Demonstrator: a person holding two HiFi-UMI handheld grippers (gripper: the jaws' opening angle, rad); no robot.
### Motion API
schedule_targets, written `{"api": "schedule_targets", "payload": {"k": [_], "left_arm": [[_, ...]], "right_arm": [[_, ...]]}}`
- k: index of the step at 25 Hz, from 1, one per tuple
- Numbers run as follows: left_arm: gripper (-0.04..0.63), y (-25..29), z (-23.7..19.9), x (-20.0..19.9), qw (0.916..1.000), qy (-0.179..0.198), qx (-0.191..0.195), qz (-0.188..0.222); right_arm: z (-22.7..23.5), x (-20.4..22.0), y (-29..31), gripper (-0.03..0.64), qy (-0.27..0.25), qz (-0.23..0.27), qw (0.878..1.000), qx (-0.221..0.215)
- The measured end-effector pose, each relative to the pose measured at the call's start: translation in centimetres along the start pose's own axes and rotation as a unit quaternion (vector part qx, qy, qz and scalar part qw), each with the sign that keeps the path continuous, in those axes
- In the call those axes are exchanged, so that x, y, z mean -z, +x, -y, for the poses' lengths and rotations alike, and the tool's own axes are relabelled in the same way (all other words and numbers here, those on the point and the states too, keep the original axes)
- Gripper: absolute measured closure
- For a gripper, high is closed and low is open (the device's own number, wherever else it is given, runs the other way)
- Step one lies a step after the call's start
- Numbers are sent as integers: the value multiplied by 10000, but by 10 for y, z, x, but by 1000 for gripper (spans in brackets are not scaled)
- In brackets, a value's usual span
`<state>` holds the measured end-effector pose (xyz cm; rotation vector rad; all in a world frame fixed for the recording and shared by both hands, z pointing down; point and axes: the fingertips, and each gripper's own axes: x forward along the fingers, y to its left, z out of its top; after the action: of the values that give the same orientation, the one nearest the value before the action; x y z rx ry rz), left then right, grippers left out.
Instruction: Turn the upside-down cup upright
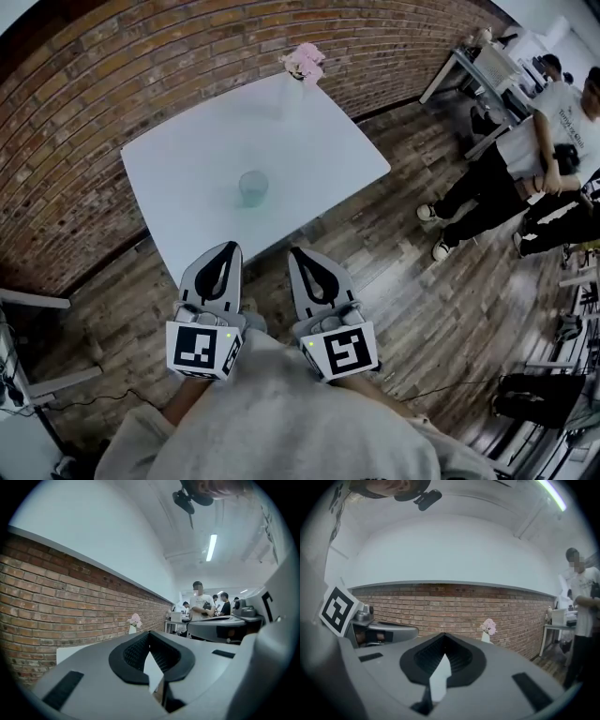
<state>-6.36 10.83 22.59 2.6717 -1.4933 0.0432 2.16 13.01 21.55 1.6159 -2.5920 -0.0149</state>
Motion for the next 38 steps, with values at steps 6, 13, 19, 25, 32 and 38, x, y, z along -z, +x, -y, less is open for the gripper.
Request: {"api": "schedule_targets", "payload": {"k": [6,13,19,25,32,38], "left_arm": [[586,44,-44,-5,9997,-29,248,-53],[586,82,-79,-4,9988,-49,478,-125],[586,97,-90,0,9979,-86,614,-183],[586,102,-93,5,9977,-119,621,-242],[586,108,-94,6,9978,-104,602,-275],[586,114,-89,6,9980,-47,563,-288]], "right_arm": [[16,-3,56,611,32,-149,9993,334],[26,2,103,611,54,-218,9984,520],[30,3,120,611,53,-232,9979,595],[34,7,125,611,81,-366,9972,649],[37,9,134,611,36,-302,9982,526],[46,10,137,611,-7,-337,9984,450]]}}
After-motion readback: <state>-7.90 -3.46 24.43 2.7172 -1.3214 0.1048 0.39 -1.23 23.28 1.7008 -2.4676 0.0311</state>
